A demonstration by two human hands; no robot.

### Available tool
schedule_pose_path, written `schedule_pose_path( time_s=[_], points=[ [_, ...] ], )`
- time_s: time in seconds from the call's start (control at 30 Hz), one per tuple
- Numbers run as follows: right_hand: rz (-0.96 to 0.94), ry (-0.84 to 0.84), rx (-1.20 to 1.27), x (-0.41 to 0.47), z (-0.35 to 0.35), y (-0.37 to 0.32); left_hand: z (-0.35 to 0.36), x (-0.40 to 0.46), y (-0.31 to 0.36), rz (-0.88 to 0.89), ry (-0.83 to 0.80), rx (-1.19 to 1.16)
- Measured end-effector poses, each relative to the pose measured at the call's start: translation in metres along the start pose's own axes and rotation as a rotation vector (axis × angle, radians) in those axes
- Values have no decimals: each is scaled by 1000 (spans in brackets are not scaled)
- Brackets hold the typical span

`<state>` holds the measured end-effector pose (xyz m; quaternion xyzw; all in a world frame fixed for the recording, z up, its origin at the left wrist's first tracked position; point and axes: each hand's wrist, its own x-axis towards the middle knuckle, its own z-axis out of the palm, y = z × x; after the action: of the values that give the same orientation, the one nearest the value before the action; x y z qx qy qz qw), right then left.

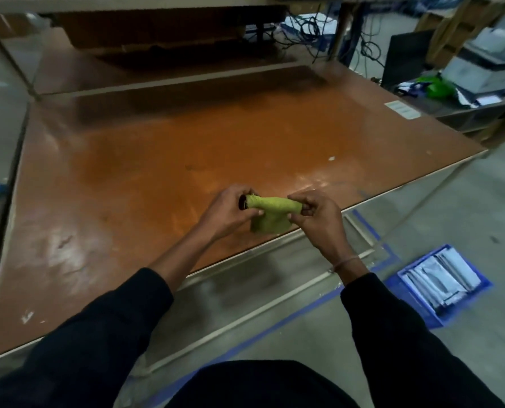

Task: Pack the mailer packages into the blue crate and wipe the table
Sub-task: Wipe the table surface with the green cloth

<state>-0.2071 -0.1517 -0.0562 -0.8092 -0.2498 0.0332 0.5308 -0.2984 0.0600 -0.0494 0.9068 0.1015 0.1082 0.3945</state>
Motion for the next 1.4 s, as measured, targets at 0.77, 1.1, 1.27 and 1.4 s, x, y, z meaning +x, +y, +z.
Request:
schedule_pose_path(
  time_s=[0.77, 1.1, 1.27, 1.4],
  points=[
    [257, 544, 101, 77, -173, 111, 178, 207, 129, -67, -494, -683],
    [380, 594, 252, 113, -244, 167, 271, 305, 168, -34, -565, -671],
    [403, 626, 260, 138, -281, 219, 327, 346, 191, -33, -528, -617],
    [399, 586, 289, 168, -324, 259, 377, 385, 210, -99, -442, -587]
  ],
)
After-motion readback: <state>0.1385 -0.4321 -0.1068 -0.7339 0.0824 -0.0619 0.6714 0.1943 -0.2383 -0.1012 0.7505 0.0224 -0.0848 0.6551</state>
